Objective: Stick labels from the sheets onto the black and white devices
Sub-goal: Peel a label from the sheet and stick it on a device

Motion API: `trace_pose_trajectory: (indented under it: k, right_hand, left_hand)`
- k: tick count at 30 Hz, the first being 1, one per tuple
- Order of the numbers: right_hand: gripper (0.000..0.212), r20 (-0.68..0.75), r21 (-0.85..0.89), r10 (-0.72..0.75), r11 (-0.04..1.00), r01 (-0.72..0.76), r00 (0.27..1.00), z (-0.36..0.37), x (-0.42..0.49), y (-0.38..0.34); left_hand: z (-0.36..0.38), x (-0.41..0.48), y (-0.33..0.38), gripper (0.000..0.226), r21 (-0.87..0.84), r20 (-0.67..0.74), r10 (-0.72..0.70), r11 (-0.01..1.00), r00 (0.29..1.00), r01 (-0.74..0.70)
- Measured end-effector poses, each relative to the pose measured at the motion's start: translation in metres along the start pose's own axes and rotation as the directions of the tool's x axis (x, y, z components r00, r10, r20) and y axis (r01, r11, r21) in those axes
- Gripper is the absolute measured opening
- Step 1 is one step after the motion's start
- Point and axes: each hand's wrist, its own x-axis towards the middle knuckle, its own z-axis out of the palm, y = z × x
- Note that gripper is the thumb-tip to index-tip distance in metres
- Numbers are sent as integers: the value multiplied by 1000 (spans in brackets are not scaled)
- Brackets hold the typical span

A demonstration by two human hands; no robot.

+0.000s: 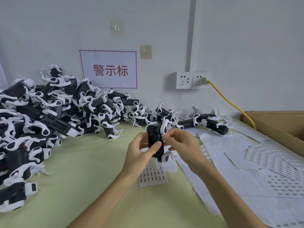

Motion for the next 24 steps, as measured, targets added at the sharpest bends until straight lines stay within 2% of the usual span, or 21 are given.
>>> trace_pose_trajectory:
  k: [3,11,24]
  right_hand:
    - [13,-1,-3,-3,1000,3,1000,0,0,0]
    - [15,3,8,-3,1000,3,1000,0,0,-1]
    - [12,-2,11,10,1000,-10,1000,0,-1,-2]
  left_hand:
    - [-1,0,-1,22,13,2,1,1000,1000,-1]
    - [-1,0,3,33,20,5,29,999,1000,-29]
    - [-1,-1,2,33,14,3,28,999,1000,-28]
